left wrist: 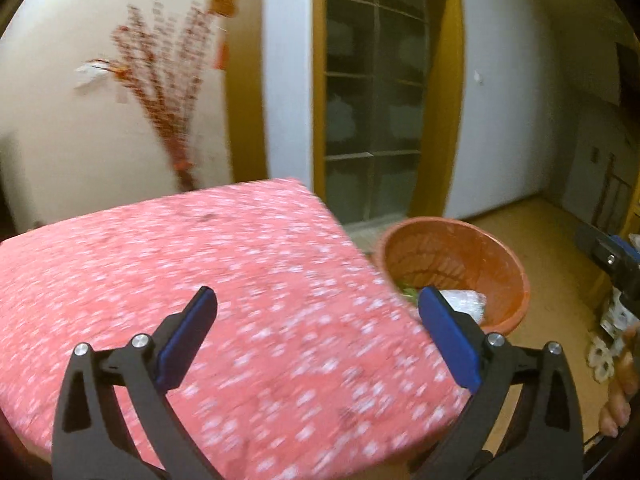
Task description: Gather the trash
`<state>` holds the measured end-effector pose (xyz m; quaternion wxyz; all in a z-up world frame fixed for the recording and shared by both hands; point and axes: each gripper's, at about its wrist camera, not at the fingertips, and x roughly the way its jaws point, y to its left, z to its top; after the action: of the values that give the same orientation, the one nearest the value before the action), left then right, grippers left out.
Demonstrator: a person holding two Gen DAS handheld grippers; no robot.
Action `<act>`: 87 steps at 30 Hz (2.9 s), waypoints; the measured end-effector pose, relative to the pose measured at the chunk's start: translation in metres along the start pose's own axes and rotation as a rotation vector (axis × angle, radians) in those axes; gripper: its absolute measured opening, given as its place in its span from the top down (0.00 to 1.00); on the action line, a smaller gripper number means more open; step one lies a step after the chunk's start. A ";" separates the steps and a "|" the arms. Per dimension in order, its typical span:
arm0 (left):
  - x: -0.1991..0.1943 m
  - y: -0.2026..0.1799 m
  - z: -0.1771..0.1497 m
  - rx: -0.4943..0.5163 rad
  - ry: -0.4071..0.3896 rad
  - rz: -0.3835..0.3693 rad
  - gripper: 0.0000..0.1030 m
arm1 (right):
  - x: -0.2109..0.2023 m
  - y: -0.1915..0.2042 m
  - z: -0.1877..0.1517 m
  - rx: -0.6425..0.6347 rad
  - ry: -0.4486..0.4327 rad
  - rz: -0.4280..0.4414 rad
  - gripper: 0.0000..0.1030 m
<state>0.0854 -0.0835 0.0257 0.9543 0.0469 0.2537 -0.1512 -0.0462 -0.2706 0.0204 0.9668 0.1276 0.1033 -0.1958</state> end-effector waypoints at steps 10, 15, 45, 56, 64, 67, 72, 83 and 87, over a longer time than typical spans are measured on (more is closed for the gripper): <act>-0.083 0.027 -0.044 -0.075 -0.078 0.202 0.04 | -0.056 0.037 -0.028 -0.080 -0.050 -0.042 0.02; -0.103 0.029 -0.061 -0.074 -0.089 0.230 0.04 | -0.067 0.044 -0.038 -0.089 -0.027 -0.086 0.02; -0.118 0.039 -0.087 -0.151 -0.051 0.304 0.04 | -0.075 0.052 -0.071 -0.124 0.037 -0.210 0.02; -0.115 0.039 -0.090 -0.150 -0.035 0.312 0.04 | -0.072 0.049 -0.074 -0.138 0.045 -0.221 0.02; -0.114 0.039 -0.091 -0.154 -0.030 0.314 0.04 | -0.071 0.052 -0.075 -0.142 0.055 -0.218 0.02; -0.114 0.039 -0.091 -0.155 -0.030 0.316 0.04 | -0.071 0.052 -0.075 -0.143 0.057 -0.217 0.02; -0.114 0.040 -0.091 -0.154 -0.031 0.313 0.04 | -0.070 0.052 -0.075 -0.148 0.061 -0.211 0.02; -0.116 0.036 -0.091 -0.164 -0.038 0.305 0.04 | -0.070 0.053 -0.076 -0.148 0.061 -0.210 0.02; -0.118 0.033 -0.090 -0.166 -0.047 0.306 0.04 | -0.070 0.054 -0.076 -0.148 0.061 -0.211 0.02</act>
<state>-0.0441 -0.0057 0.0075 0.9724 0.0027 0.2328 0.0162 -0.0993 -0.1760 -0.0225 0.9441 0.0505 0.1594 -0.2842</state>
